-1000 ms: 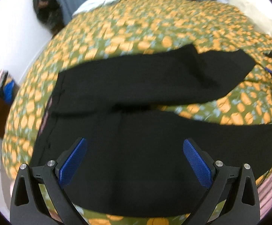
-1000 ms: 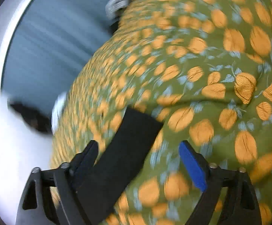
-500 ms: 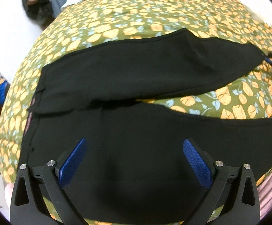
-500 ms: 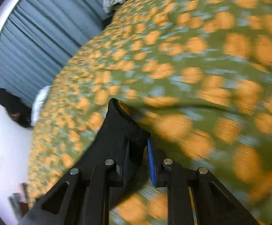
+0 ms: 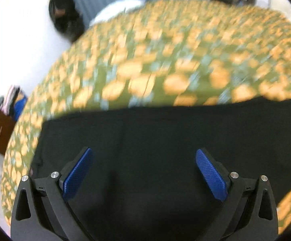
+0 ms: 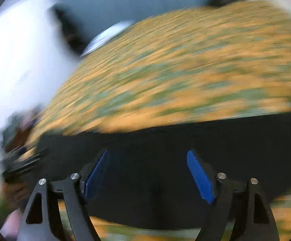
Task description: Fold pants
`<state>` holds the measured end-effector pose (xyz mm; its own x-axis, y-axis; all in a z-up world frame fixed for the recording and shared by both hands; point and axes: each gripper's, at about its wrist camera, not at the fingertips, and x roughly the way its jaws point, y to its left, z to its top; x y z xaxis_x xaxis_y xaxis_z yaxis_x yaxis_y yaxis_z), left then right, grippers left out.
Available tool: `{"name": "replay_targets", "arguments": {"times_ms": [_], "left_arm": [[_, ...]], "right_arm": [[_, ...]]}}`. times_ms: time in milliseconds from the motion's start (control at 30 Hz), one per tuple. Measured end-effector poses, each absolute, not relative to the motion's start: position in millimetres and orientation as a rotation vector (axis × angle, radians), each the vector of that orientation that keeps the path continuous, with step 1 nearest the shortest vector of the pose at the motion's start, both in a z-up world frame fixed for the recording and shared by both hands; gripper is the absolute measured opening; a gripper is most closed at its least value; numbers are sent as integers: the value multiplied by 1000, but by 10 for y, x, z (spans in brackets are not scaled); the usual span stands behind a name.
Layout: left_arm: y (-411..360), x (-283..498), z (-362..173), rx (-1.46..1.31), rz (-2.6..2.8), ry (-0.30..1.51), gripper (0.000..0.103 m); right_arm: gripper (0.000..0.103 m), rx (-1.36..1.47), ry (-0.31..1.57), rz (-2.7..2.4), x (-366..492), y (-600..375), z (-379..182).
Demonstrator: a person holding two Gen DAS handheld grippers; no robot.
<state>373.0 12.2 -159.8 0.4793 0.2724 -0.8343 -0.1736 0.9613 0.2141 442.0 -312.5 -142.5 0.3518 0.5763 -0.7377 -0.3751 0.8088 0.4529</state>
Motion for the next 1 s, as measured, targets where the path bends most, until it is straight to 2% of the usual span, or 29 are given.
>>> {"name": "replay_targets", "arguments": {"times_ms": [100, 167, 233, 367, 433, 467, 533, 633, 700, 767, 933, 1000], "left_arm": [[511, 3613, -1884, 90, 308, 1133, 103], [760, 3486, -1858, 72, 330, 1120, 103], [1101, 3355, -1796, 64, 375, 1113, 103], [1722, 3173, -1724, 20, 487, 1117, 103], [1981, 3095, -1673, -11, 558, 1119, 103], [2057, 3052, -1636, -30, 579, 1118, 102], [2100, 2893, -1528, -78, 572, 1097, 102], [1773, 2662, -1353, -89, 462, 1046, 102], [1352, 2523, -1272, -65, 336, 1033, 102], [931, 2372, -1255, -62, 213, 1037, 102], [-294, 1898, -1457, -18, -150, 1137, 102], [-652, 1718, -1581, 77, -238, 1159, 102]], "right_arm": [[79, 125, 1160, 706, 4528, -2588, -1797], [70, 107, 1160, 642, 4696, -2790, -1932], [63, 212, 1132, 485, 4941, -3440, -1945], [62, 384, 1107, 71, 5182, -4962, -1864], [63, 282, 1094, -163, 5098, -5492, -1619], [67, 235, 1083, -218, 5043, -5618, -1520], [68, 216, 1034, -220, 4839, -5774, -1272], [75, 228, 968, -91, 4327, -5594, -965], [79, 254, 921, 45, 3676, -5251, -849], [89, 298, 900, 139, 3130, -4958, -867], [89, 395, 941, 307, 1855, -3954, -1304], [89, 442, 992, 300, 1668, -3833, -1520]]}}
